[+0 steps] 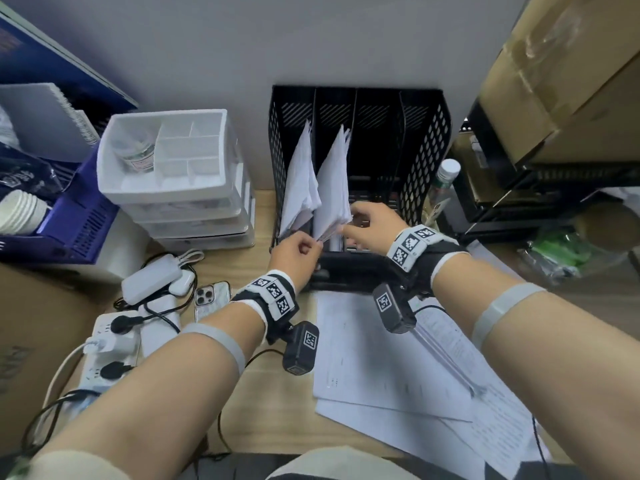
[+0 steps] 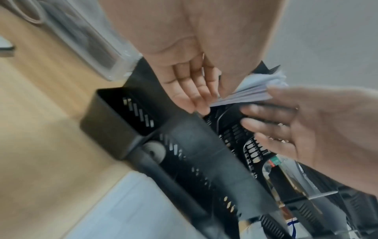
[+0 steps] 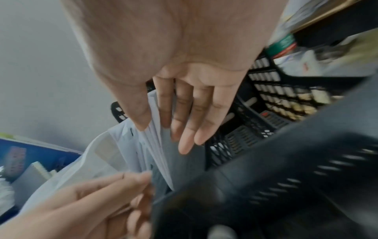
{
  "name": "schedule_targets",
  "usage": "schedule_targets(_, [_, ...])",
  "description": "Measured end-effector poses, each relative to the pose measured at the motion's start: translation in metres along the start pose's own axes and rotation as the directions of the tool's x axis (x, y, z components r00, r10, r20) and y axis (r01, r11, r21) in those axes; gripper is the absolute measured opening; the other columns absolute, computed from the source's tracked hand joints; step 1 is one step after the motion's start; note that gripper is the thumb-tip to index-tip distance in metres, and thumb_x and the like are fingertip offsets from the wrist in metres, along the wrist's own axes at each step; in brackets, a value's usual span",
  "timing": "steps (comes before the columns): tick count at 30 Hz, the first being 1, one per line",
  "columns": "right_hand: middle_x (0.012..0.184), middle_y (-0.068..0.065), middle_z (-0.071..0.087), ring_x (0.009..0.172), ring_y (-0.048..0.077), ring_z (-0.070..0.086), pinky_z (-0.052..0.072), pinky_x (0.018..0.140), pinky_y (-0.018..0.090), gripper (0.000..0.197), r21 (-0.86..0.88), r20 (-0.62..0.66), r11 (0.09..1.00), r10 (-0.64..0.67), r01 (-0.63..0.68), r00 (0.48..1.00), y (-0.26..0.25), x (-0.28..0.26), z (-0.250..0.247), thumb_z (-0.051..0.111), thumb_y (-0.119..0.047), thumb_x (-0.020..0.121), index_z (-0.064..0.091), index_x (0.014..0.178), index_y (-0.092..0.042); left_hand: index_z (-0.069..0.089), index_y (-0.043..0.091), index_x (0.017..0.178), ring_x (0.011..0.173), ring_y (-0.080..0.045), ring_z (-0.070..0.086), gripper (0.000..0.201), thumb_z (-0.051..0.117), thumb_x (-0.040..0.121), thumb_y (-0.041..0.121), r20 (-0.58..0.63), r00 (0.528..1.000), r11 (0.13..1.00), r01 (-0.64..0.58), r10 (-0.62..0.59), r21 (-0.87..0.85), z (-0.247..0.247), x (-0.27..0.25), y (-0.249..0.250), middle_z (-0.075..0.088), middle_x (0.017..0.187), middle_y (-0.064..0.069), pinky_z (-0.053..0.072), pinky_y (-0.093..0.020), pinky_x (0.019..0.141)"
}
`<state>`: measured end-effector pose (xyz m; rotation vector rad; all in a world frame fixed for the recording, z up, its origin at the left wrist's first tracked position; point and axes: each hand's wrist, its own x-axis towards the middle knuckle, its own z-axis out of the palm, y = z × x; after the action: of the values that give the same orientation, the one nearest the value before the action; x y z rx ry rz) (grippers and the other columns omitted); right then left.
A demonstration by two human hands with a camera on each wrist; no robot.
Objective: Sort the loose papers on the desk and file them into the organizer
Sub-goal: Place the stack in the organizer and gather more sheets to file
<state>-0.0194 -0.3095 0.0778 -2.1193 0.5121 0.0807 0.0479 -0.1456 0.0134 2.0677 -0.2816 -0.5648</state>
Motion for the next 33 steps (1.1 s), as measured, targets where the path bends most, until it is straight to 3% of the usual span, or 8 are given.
schedule_targets(3, [0.081,0.01,0.075,0.065,0.019,0.073,0.06,0.062,0.031,0.015,0.001,-0.004,0.986,0.168,-0.168,0.986,0.034,-0.036,0.013,0.071,-0.025,0.083,0.071,0.086,-0.01,0.066,0.018,0.07,0.06,-0.022,0.067,0.022,0.065,0.092,0.017,0.228,0.958,0.985,0.164,-0.172,0.055,-0.002,-0.018,-0.034,0.068,0.068,-0.005,0.063,-0.045,0.075])
schedule_targets(6, [0.081,0.001,0.072,0.077,0.018,0.071,0.056,0.069,0.031,0.015,-0.227,0.114,0.925,0.335,-0.304,0.935,0.078,-0.084,0.035,0.073,-0.032,0.08,0.07,0.079,-0.018,0.069,0.016,0.086,0.067,-0.021,0.064,0.006,0.066,0.091,0.016,0.442,0.825,0.928,0.248,-0.353,0.279,-0.003,-0.042,-0.067,0.067,0.079,-0.006,0.056,-0.035,0.072])
schedule_targets(11, [0.15,0.002,0.038,0.135,0.028,0.04,0.035,0.112,0.04,0.073,-0.654,0.196,0.703,0.515,-0.28,0.835,0.129,-0.162,0.097,0.072,-0.05,0.073,0.044,0.137,-0.029,0.045,0.012,0.133,0.098,-0.034,0.073,0.052,0.073,0.089,0.017,0.522,0.715,0.881,0.426,-0.466,0.204,0.003,-0.068,-0.092,0.063,0.125,-0.018,0.059,-0.052,0.091])
schedule_targets(14, [0.162,0.007,0.011,0.146,0.037,0.017,0.028,0.115,0.05,0.083,-0.661,0.202,0.705,0.497,-0.257,0.844,0.135,-0.186,0.125,0.071,-0.04,0.076,0.028,0.144,-0.022,0.046,0.008,0.128,0.096,-0.034,0.07,0.05,0.075,0.088,0.01,0.539,0.726,0.899,0.406,-0.427,0.165,0.015,-0.085,-0.098,0.06,0.12,-0.008,0.057,-0.056,0.093])
schedule_targets(17, [0.164,-0.001,-0.002,0.149,0.036,0.005,0.029,0.115,0.053,0.094,-0.627,0.174,0.714,0.517,-0.311,0.838,0.134,-0.198,0.142,0.07,-0.038,0.077,0.013,0.151,-0.027,0.061,0.0,0.125,0.092,-0.034,0.073,0.036,0.07,0.091,0.009,0.568,0.732,0.924,0.344,-0.375,0.167,0.023,-0.1,-0.101,0.071,0.12,-0.019,0.063,-0.039,0.071])
schedule_targets(26, [0.156,0.008,0.026,0.139,0.029,0.034,0.033,0.113,0.04,0.086,-0.336,0.012,0.86,0.412,-0.385,0.911,0.121,-0.188,0.099,0.068,-0.028,0.081,0.02,0.152,-0.026,0.065,0.016,0.127,0.108,-0.037,0.069,0.039,0.044,0.098,0.002,0.462,0.876,0.987,0.081,-0.138,0.141,0.0,-0.096,-0.07,0.072,0.114,-0.016,0.057,-0.051,0.093])
schedule_targets(29, [0.152,0.012,0.03,0.137,0.031,0.037,0.035,0.112,0.041,0.088,-0.295,-0.129,0.886,0.334,-0.358,0.934,0.107,-0.173,0.063,0.071,-0.025,0.078,0.023,0.151,-0.023,0.071,0.025,0.119,0.109,-0.029,0.067,0.041,0.049,0.092,0.003,0.41,0.911,0.974,-0.056,-0.039,0.218,-0.024,-0.087,-0.053,0.073,0.115,-0.007,0.055,-0.042,0.098])
schedule_targets(33, [0.143,0.009,0.046,0.131,0.027,0.046,0.041,0.107,0.037,0.086,-0.287,-0.087,0.93,0.213,-0.229,0.973,0.084,-0.151,0.025,0.077,-0.026,0.072,0.033,0.147,-0.022,0.067,0.006,0.12,0.102,-0.022,0.06,0.037,0.042,0.096,-0.007,0.402,0.914,0.937,-0.191,0.061,0.292,-0.049,-0.081,-0.02,0.068,0.108,-0.007,0.042,-0.022,0.086])
